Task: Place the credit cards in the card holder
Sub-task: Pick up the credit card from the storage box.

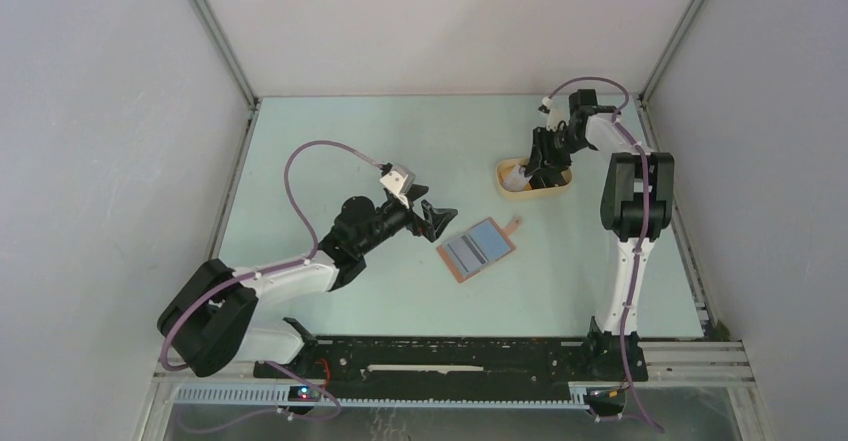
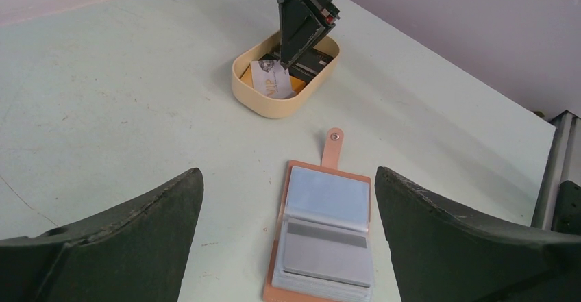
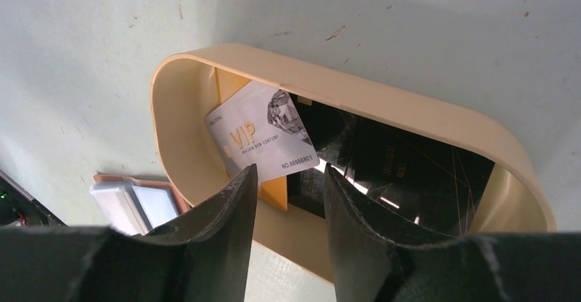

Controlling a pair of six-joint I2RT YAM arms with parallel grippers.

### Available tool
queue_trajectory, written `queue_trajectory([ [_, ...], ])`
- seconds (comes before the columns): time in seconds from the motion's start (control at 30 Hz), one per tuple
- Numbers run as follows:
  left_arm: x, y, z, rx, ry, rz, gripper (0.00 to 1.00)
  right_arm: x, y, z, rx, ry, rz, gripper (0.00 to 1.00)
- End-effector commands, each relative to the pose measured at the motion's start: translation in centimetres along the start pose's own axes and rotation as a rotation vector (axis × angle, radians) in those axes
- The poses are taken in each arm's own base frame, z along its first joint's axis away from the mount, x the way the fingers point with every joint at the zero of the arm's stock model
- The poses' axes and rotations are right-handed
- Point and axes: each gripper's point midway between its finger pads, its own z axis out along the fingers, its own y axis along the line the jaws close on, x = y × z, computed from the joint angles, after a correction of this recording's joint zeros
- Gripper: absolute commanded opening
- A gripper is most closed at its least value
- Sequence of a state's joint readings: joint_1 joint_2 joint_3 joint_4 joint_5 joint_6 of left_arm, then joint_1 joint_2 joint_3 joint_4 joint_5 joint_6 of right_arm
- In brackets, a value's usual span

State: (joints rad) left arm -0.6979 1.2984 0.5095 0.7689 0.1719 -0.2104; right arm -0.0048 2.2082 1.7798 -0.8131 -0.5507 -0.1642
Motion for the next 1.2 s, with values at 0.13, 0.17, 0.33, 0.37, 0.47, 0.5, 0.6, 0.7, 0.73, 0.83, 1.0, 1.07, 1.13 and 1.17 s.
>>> queue_trajectory([
  [0.13, -1.1, -0.6, 0.4, 0.032, -0.034, 0.006, 1.0, -0.9, 0.1, 0.1, -0.011, -0.015, 0.031, 0.45],
  [0.17, -1.1, -0.6, 0.4, 0.033, -0.035, 0.006, 1.0, -0.8, 0.1, 0.2, -0.018, -0.013, 0.033, 0.44],
  [0.33, -1.1, -0.6, 0.4, 0.034, -0.035, 0.006, 1.0, -0.9, 0.6, 0.3, -0.039, -0.013, 0.028, 0.4],
  [0.37, -1.1, -0.6, 0.4, 0.035, -0.035, 0.006, 1.0, -0.9, 0.7, 0.3, -0.042, -0.013, 0.029, 0.4],
  [0.47, -1.1, -0.6, 0.5, 0.037, -0.034, 0.007, 1.0, -1.0, 0.9, 0.3, -0.049, -0.017, 0.03, 0.37],
  [0.5, -1.1, -0.6, 0.5, 0.037, -0.034, 0.006, 1.0, -1.1, 0.9, 0.3, -0.051, -0.02, 0.031, 0.35],
  [0.6, -1.1, -0.7, 0.5, 0.038, -0.033, 0.006, 1.0, -1.4, 1.1, 0.3, -0.064, -0.029, 0.034, 0.32],
  [0.7, -1.1, -0.7, 0.5, 0.039, -0.032, 0.006, 1.0, -1.7, 1.6, 0.1, -0.093, -0.041, 0.035, 0.31],
  [0.73, -1.1, -0.7, 0.5, 0.038, -0.033, 0.006, 1.0, -1.7, 1.9, 0.1, -0.11, -0.043, 0.035, 0.31],
  [0.83, -1.1, -0.7, 0.5, 0.039, -0.032, 0.006, 1.0, -2.1, 2.6, -0.4, -0.153, -0.063, 0.043, 0.31],
  [1.0, -1.1, -0.7, 0.5, 0.043, -0.031, 0.006, 1.0, -2.3, 3.0, -0.4, -0.191, -0.071, 0.072, 0.31],
  [1.07, -1.0, -0.7, 0.5, 0.04, -0.03, 0.006, 1.0, -2.4, 2.8, -0.3, -0.2, -0.076, 0.093, 0.3],
  [1.13, -1.0, -0.7, 0.5, 0.044, -0.029, 0.006, 1.0, -2.6, 2.6, -0.2, -0.206, -0.083, 0.115, 0.3],
  [1.17, -1.0, -0.7, 0.5, 0.042, -0.03, 0.006, 1.0, -2.6, 2.5, 0.0, -0.206, -0.083, 0.127, 0.29],
])
